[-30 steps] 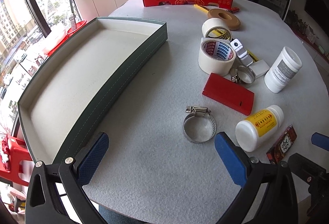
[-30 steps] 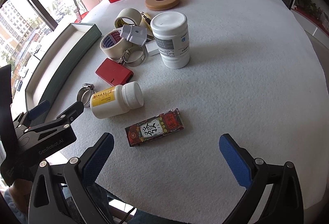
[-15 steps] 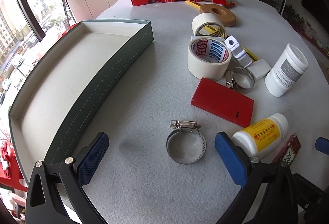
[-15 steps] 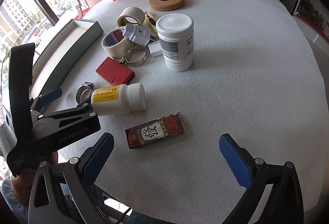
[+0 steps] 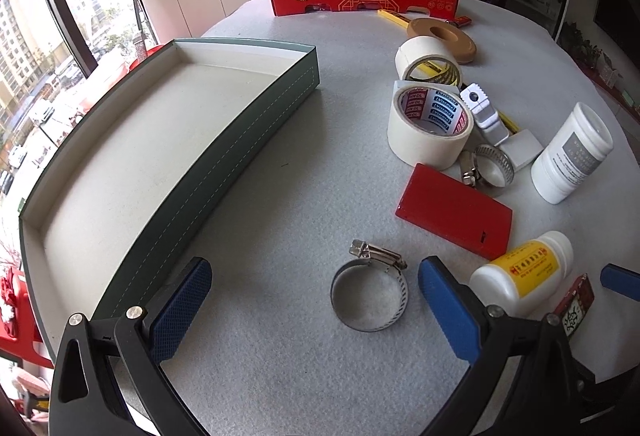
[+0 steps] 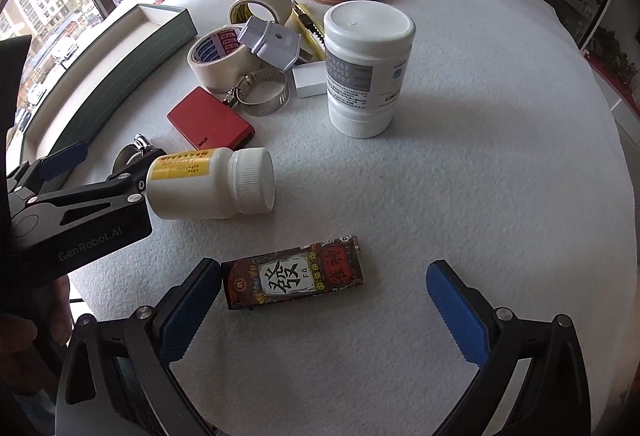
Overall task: Organize rigid objects
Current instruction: 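Close the right tool on the printed box while the left tool grasps the hose clamp, then carry the printed box with the right tool while the left tool carries the clamp to the tray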
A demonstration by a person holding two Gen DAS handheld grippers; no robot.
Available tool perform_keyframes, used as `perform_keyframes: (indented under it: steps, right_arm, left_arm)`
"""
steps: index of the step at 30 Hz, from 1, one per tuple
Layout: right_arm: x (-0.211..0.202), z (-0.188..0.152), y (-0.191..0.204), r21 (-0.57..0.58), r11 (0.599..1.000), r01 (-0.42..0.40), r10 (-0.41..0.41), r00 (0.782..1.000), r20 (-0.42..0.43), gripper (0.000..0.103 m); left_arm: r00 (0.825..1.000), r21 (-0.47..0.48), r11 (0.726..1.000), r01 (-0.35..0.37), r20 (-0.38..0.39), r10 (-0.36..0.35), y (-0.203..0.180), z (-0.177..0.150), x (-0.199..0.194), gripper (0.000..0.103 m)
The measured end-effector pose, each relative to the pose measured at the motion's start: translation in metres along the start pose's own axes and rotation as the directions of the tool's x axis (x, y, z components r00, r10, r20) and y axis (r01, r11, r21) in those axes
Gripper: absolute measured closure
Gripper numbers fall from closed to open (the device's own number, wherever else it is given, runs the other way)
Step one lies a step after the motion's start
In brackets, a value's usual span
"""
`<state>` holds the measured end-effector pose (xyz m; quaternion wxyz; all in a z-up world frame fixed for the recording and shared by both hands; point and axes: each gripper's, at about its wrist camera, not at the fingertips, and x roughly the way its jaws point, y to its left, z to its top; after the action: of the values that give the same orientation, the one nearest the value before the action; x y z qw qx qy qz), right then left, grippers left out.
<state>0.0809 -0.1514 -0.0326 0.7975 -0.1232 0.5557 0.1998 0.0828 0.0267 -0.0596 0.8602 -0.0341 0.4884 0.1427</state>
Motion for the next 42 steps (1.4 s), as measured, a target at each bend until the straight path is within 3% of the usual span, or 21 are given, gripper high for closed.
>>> perform_keyframes:
  steps: [7, 11, 16, 19, 21, 23, 25, 30, 42]
  right_arm:
    - [-0.002, -0.002, 0.004, -0.059, 0.998, -0.002, 0.004, 0.999, 0.035, 0.000]
    - [-0.004, -0.012, 0.006, -0.061, 0.998, -0.002, 0.007, 0.997, 0.083, 0.000]
    - [-0.002, -0.007, 0.003, -0.057, 0.998, -0.002, 0.005, 0.999, 0.039, 0.000]
    - [-0.002, -0.004, 0.004, -0.071, 0.997, -0.004, 0.006, 1.000, 0.030, 0.002]
    - [-0.005, -0.002, 0.008, -0.086, 0.996, -0.008, 0.011, 0.999, 0.038, 0.010]
    - [-0.009, -0.001, 0.011, -0.100, 0.995, -0.014, 0.019, 0.999, 0.047, 0.031]
    - [-0.008, 0.001, 0.013, -0.098, 0.995, -0.013, 0.017, 0.999, 0.037, 0.033]
    - [-0.011, -0.003, 0.008, -0.059, 0.998, -0.037, 0.039, 0.999, 0.029, 0.033]
    - [-0.044, -0.004, 0.014, -0.028, 0.995, -0.091, 0.093, 0.993, 0.076, 0.033]
  left_arm:
    - [0.996, -0.033, 0.996, 0.079, 0.034, -0.078, 0.008, -0.002, 0.006, 0.000]
    - [0.997, -0.033, 0.997, 0.069, 0.047, -0.068, 0.006, -0.003, 0.004, 0.000]
    - [0.997, -0.038, 0.997, 0.072, -0.007, -0.072, 0.001, -0.001, 0.004, 0.001]
    - [0.996, -0.017, 0.996, 0.085, -0.012, -0.085, -0.006, -0.003, -0.002, 0.013]
    - [0.995, -0.002, 0.995, 0.101, -0.010, -0.101, -0.009, -0.005, -0.007, 0.023]
    - [0.994, 0.013, 0.994, 0.113, -0.007, -0.113, -0.014, -0.006, -0.011, 0.045]
    - [0.993, 0.023, 0.992, 0.120, -0.011, -0.120, -0.017, -0.006, -0.015, 0.065]
    - [0.982, -0.067, 0.980, 0.185, -0.037, -0.188, -0.007, -0.010, -0.023, 0.065]
    - [0.983, -0.089, 0.982, 0.168, 0.088, -0.161, 0.000, -0.025, -0.079, 0.065]
